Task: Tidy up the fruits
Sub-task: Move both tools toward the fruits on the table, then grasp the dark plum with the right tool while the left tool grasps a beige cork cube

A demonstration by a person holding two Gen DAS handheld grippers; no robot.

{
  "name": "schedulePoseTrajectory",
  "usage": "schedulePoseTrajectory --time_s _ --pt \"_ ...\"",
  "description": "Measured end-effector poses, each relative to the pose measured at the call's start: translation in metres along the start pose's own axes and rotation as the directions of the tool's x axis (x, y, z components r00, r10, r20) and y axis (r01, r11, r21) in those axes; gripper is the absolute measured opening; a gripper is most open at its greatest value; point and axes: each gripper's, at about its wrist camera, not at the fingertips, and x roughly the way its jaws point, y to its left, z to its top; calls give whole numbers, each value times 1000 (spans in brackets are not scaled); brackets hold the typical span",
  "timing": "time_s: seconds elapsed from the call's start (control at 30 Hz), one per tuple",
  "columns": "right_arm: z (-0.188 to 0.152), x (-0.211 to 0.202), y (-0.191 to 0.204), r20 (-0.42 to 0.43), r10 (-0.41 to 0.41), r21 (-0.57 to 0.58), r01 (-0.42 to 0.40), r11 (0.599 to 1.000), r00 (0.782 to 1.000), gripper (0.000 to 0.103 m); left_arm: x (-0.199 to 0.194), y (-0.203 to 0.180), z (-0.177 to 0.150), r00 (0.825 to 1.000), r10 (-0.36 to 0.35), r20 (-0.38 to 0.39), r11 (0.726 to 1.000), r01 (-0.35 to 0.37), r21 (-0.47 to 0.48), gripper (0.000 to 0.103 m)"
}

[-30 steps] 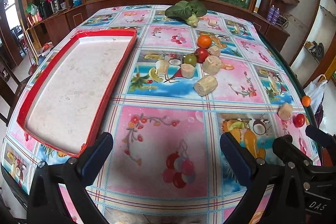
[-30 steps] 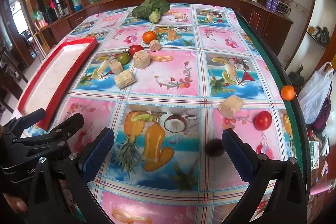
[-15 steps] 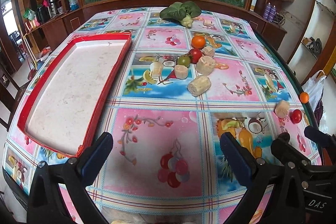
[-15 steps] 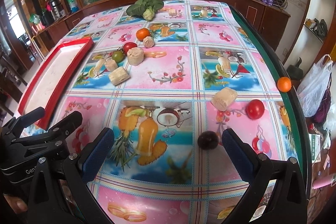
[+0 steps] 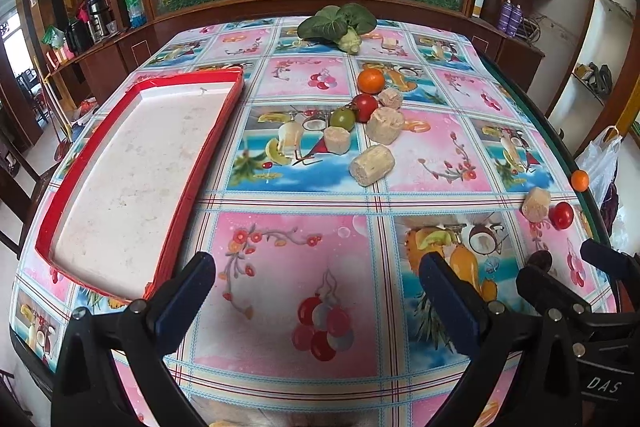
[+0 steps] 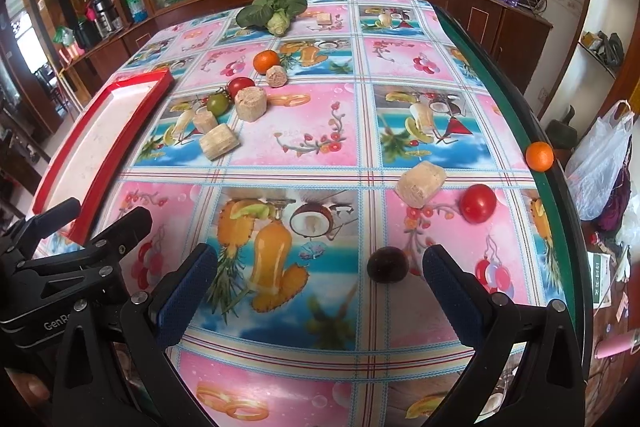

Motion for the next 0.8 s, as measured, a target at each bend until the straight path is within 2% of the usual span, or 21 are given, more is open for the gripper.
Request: schedulePoseTrajectory --time_s 0.3,0.57,0.7,0.8 --pt "-3 -3 -18 -3 0 0 0 1000 1000 103 7 -4 0 999 25 -20 1000 -25 -6 103" --pt "-6 -10 -75 26 -70 37 69 997 997 103 17 0 -5 987 157 -33 988 -157 12 103" --pt "-5 -7 -89 6 -18 43 17 999 1000 103 19 -5 -7 985 156 -67 987 -154 34 103" --pt "-7 -4 -79 -4 36 -6 -36 999 999 103 20 -11 -9 984 152 -95 988 -148 46 103"
